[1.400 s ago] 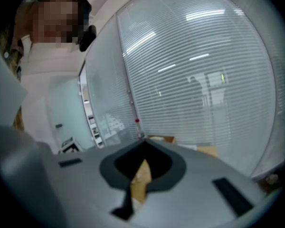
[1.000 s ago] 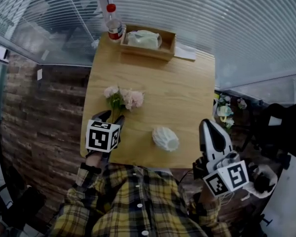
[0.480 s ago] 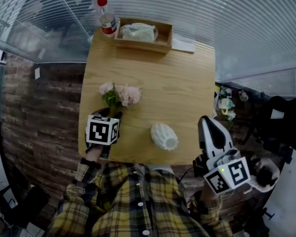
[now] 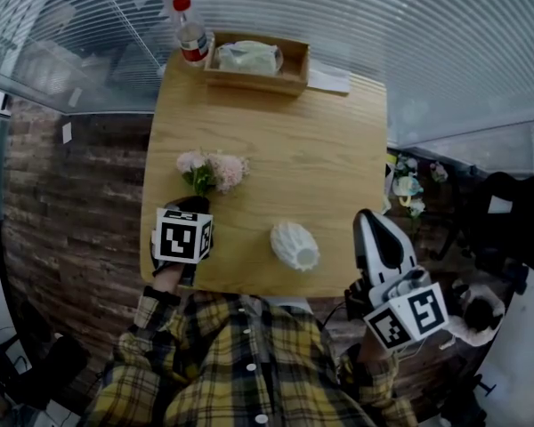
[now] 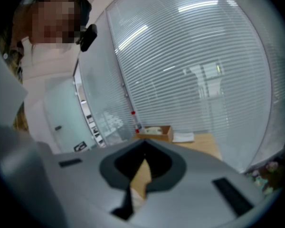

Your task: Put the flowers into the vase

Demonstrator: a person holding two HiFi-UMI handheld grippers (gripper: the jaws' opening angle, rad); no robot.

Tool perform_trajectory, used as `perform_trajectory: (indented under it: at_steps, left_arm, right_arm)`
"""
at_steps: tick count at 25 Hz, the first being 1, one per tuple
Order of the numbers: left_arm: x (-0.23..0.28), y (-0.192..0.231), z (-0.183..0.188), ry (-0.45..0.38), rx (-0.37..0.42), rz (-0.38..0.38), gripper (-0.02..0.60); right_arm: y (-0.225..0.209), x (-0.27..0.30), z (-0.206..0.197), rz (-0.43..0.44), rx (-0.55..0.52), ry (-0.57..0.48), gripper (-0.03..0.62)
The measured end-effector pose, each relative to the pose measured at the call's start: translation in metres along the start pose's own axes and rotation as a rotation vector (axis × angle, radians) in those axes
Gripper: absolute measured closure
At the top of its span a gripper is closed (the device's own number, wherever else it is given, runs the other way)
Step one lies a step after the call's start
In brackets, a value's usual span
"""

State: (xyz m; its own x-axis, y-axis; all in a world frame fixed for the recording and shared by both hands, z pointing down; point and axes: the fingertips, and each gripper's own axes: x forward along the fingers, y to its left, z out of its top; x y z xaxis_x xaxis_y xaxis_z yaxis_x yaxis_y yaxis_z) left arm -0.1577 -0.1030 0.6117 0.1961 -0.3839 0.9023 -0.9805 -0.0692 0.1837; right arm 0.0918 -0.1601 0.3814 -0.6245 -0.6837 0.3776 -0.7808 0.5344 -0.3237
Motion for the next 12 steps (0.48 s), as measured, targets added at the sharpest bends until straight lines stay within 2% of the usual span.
perform_trajectory:
  at_steps: [3,12]
  left_arm:
    - [-0.001,-0.003,0.000,-0.002,0.019,0.000,0.563]
    - [-0.013,-0.007,0.009,-0.043,0.024,-0.042,0.566]
  right_arm:
    - [0.001,-0.001,-0.001,0.001,0.003,0.003,0.580]
    - [0.006,-0.002,0.004,0.009,-0.008,-0.011,0.580]
